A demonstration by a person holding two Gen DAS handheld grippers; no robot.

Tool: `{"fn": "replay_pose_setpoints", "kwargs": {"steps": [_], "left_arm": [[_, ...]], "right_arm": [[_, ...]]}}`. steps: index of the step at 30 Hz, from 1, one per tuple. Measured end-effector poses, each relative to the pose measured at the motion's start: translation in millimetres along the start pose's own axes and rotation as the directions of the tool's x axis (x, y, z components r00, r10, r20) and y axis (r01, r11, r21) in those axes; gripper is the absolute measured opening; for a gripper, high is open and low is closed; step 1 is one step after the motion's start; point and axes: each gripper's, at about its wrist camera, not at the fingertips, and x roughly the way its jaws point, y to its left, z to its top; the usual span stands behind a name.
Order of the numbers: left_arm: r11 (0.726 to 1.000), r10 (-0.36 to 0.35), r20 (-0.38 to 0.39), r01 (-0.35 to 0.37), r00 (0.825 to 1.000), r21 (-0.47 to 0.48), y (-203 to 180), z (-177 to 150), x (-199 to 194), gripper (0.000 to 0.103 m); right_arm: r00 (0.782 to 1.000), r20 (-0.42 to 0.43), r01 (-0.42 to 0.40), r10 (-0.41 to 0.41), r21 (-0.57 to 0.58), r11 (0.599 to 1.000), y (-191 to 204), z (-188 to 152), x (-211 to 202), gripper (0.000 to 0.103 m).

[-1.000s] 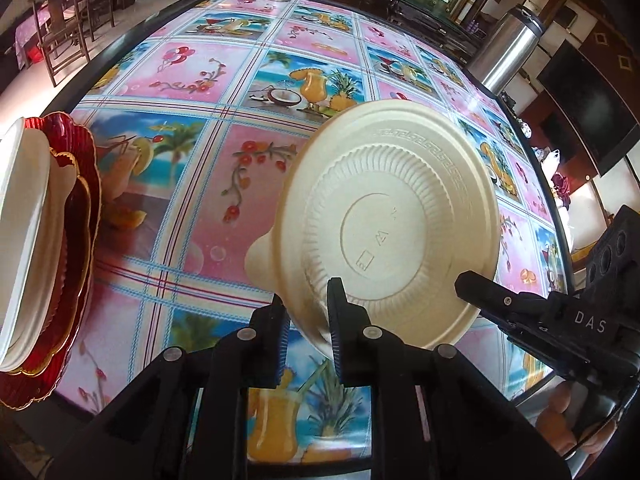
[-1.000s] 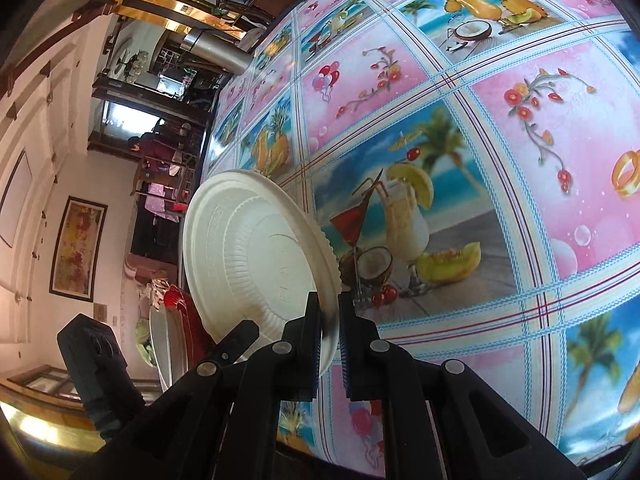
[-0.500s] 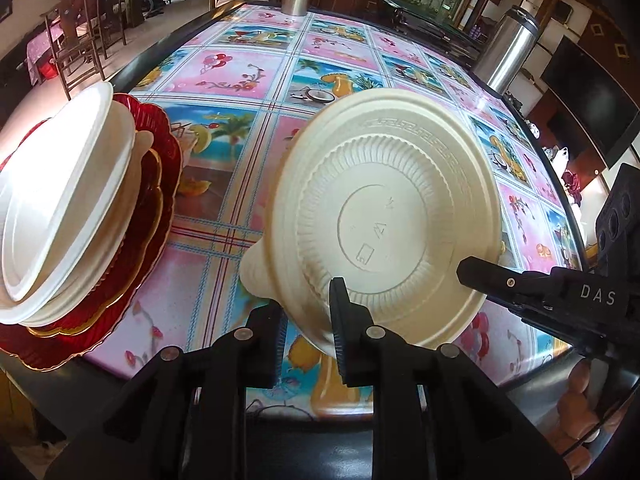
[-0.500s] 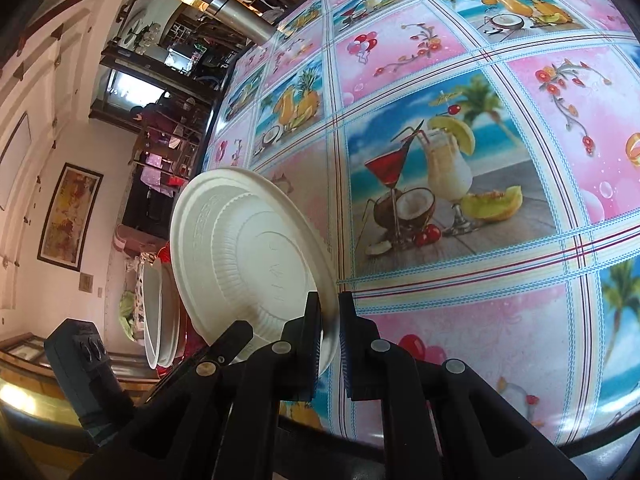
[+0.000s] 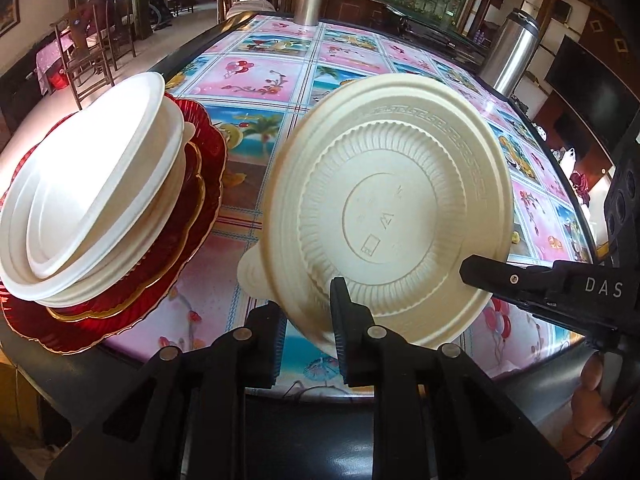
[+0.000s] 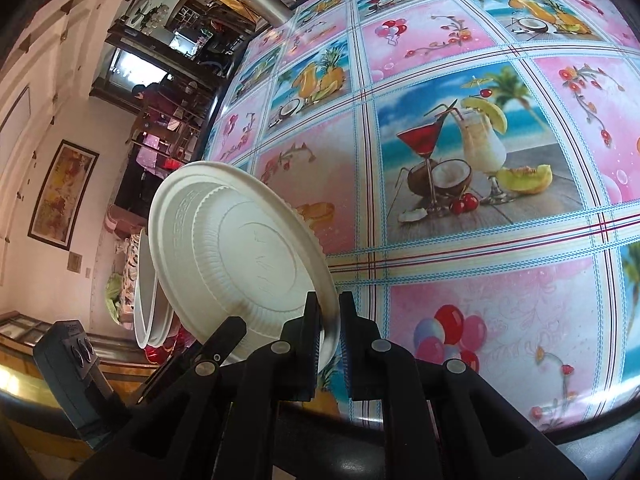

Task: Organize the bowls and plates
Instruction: 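Lift the beige ribbed bowl and carry it to the plate stack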

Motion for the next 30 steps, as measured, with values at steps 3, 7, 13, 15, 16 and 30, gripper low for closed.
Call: {"fn": "replay_pose_setpoints", "kwargs": {"steps": [3,7,13,15,16,30], "left_arm": [[1.0,-0.002,0.003,0.002,1.0,-0.004,3,-1,0,0.02],[1.0,-0.007,0.004,0.008,1.0,-0.009,6,-2,-1,0.02],[0.999,-0.028,0.001,0.028,1.0,-0.016,10,-2,-5,0.019],[0.999,-0.04,0.001,0.04,0.999,-0.018,11,-2,-8,0.02],[0.999,-0.048,0.005,0.048,0.999,-0.018,12,-2,-12,0.02],[0.999,0.052,0.245,-0.047,0.968,-0.026,51,29,-105,0.02]], "right_arm": [[1.0,-0.004,0.006,-0.006,-0.007,1.0,3,-2,2,0.01],[1.0,-0.005,0.015,-0.015,-0.018,1.0,9,-5,3,0.01],[1.0,-0.008,0.011,-0.012,-0.025,1.0,12,-9,0,0.01],[1.0,-0.006,0.011,-0.011,-0.029,1.0,14,-11,-3,0.01],[1.0,-0.004,0.01,-0.01,-0.03,1.0,15,-11,-4,0.01],[0.99,0.097,-0.088,0.106,-0.176,0.98,99,-14,-56,0.009]]}}
